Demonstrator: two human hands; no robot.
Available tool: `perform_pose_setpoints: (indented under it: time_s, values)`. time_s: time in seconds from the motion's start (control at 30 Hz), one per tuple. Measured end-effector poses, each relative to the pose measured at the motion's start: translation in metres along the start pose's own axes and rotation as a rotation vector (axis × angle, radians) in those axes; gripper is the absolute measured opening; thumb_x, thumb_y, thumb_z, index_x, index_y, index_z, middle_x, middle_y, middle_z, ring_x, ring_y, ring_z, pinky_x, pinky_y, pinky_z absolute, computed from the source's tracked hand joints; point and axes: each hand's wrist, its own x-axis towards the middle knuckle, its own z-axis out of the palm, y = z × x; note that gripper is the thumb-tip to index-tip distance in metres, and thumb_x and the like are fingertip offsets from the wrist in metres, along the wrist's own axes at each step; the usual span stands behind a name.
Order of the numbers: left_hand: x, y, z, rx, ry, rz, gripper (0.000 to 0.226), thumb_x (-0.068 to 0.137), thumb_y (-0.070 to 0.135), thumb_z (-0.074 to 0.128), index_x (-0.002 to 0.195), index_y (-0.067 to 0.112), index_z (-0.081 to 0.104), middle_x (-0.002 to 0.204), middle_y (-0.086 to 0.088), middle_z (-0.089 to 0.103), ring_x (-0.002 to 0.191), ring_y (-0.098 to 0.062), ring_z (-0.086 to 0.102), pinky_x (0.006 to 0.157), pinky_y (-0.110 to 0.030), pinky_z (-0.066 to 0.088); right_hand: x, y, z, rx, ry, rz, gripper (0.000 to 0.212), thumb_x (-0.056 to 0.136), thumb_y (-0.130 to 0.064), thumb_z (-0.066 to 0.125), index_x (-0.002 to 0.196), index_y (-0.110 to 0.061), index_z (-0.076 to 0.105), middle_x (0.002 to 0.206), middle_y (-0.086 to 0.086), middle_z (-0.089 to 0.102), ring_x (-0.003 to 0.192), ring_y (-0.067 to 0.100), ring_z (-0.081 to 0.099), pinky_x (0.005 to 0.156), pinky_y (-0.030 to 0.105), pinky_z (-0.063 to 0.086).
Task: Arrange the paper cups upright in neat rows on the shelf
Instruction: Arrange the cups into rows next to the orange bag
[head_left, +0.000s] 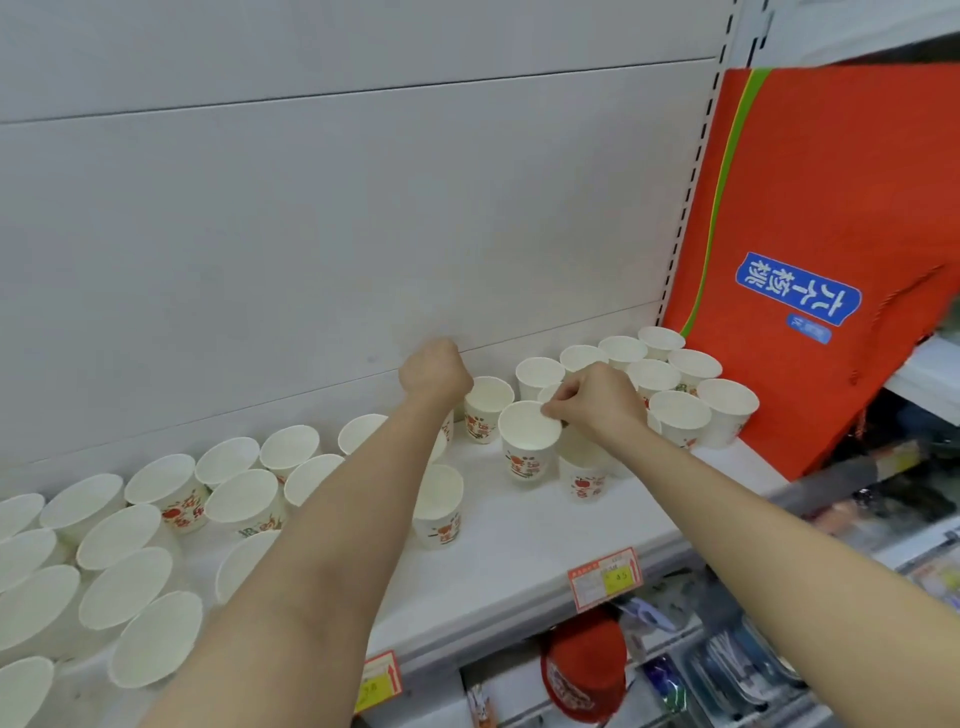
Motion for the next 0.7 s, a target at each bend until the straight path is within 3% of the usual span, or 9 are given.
perform_pose_setpoints:
  time_s: [0.13, 0.33, 0.43, 0.53, 0.6, 0.7]
  values:
    - [0.003, 0.0, 0.004, -0.026, 0.027, -0.056, 0.021, 0.079, 0.008, 0.064, 0.099, 0.015, 0.065, 0.101, -0.004, 0.067, 0.098, -0.026, 0.066, 0.069, -0.028, 0.046, 0.012, -0.003, 0.001, 0.006, -0.009, 0.0, 0.004, 0.069, -0.028, 0.076, 0.069, -0.025, 0.074, 0.072, -0.009, 0.071, 0.076, 0.012, 0.065, 0.059, 0.026, 0.048]
    - [0.0, -0.005, 0.003, -0.048, 0.061, -0.013, 0.021, 0.08, 0.016, 0.066, 0.101, 0.017, 0.069, 0.101, -0.002, 0.07, 0.096, -0.025, 0.066, 0.069, -0.028, 0.047, 0.023, -0.01, 0.004, -0.042, -0.061, -0.011, 0.006, 0.07, -0.028, 0.077, 0.067, -0.026, 0.072, 0.072, -0.008, 0.07, 0.076, 0.013, 0.065, 0.059, 0.026, 0.047]
    - [-0.008, -0.015, -0.005, -0.226, 0.074, 0.076, 0.013, 0.081, 0.026, 0.067, 0.092, 0.024, 0.075, 0.09, 0.003, 0.073, 0.089, -0.02, 0.067, 0.068, -0.026, 0.049, 0.029, -0.016, 0.005, -0.037, -0.099, -0.031, 0.01, 0.069, -0.027, 0.078, 0.064, -0.026, 0.07, 0.074, -0.007, 0.07, 0.077, 0.014, 0.064, 0.055, 0.024, 0.043]
    - [-0.029, -0.023, -0.011, -0.474, -0.064, 0.167, 0.019, 0.082, 0.04, 0.072, 0.081, 0.022, 0.077, 0.074, 0.005, 0.073, 0.071, -0.013, 0.07, 0.063, -0.026, 0.052, 0.033, -0.022, 0.009, -0.017, -0.121, -0.07, 0.006, 0.068, -0.025, 0.078, 0.069, -0.022, 0.073, 0.075, -0.007, 0.07, 0.076, 0.014, 0.064, 0.058, 0.025, 0.044]
    - [-0.041, -0.023, -0.009, -0.565, -0.152, 0.171, 0.015, 0.079, 0.034, 0.077, 0.078, 0.019, 0.077, 0.069, 0.002, 0.073, 0.062, -0.011, 0.069, 0.057, -0.025, 0.052, 0.034, -0.025, 0.01, -0.003, -0.126, -0.093, 0.005, 0.069, -0.026, 0.078, 0.07, -0.022, 0.074, 0.073, -0.008, 0.07, 0.075, 0.013, 0.064, 0.06, 0.026, 0.046]
    - [-0.047, -0.019, -0.004, -0.55, -0.106, 0.133, 0.002, 0.076, 0.019, 0.076, 0.076, 0.017, 0.077, 0.062, 0.0, 0.072, 0.057, -0.013, 0.068, 0.06, -0.03, 0.057, 0.034, -0.022, 0.012, 0.047, -0.126, -0.114, 0.009, 0.072, -0.028, 0.077, 0.067, -0.022, 0.074, 0.068, -0.009, 0.07, 0.071, 0.012, 0.065, 0.062, 0.03, 0.05]
